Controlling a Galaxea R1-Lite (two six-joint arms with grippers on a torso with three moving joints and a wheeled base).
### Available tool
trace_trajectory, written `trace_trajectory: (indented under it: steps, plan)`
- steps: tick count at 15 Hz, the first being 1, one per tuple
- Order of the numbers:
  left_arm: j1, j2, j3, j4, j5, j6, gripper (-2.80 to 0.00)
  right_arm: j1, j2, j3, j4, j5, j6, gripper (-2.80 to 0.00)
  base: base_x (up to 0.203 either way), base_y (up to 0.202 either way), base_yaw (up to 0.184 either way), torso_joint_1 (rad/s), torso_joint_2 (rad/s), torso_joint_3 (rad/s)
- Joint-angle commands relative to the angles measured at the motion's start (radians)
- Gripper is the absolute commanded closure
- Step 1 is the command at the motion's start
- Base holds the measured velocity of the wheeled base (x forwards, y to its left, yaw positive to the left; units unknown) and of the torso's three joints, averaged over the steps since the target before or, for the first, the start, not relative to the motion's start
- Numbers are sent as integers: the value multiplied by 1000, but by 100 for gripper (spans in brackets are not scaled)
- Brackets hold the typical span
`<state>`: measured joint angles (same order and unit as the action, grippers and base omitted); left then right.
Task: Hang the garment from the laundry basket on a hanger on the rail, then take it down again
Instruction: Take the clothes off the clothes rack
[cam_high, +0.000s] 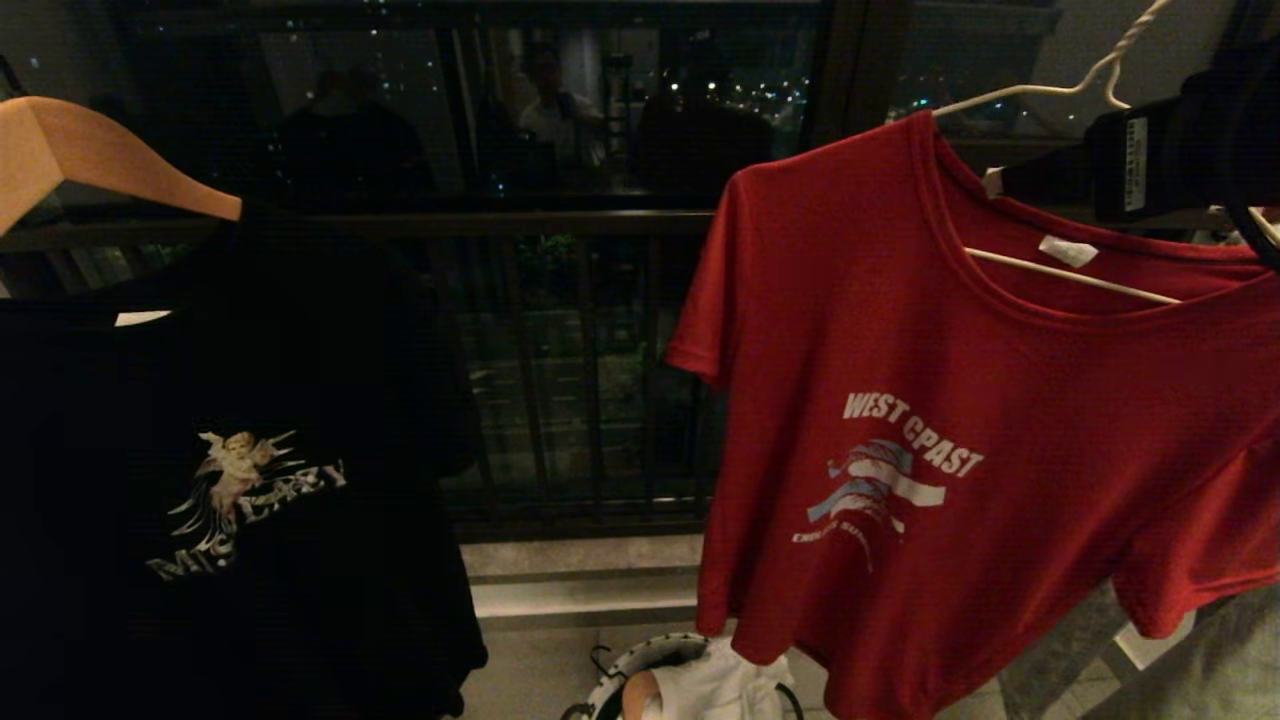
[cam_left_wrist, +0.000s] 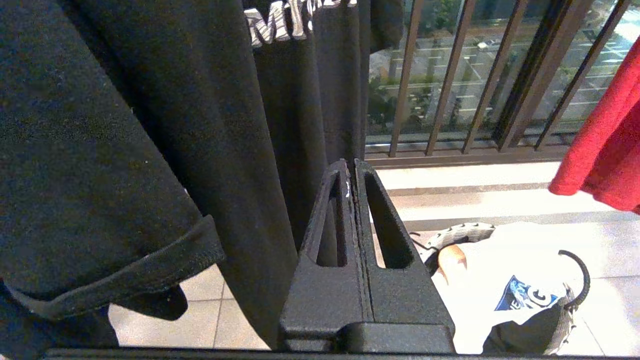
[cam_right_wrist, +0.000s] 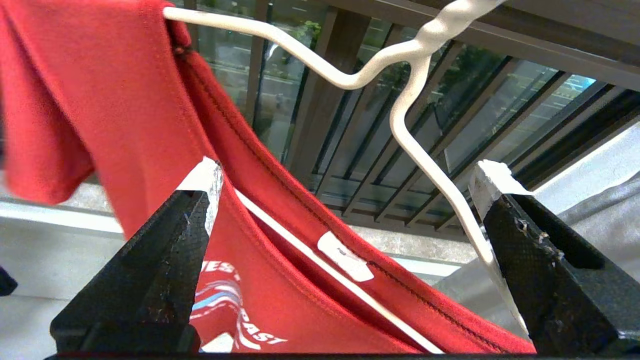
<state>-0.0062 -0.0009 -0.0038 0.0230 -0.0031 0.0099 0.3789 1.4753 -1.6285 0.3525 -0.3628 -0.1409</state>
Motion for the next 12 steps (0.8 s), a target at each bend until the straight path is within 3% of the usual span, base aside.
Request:
trace_trajectory:
  steps: [1, 12]
  plan:
    - [0, -1, 1, 0, 0, -1, 0, 1, -20, 4, 5, -1, -2, -280, 0, 0, 0, 0, 0, 0]
    - [0, -1, 1, 0, 0, 0, 0, -2, -25, -4, -1, -2, -17, -280, 0, 0, 0, 0, 0, 0]
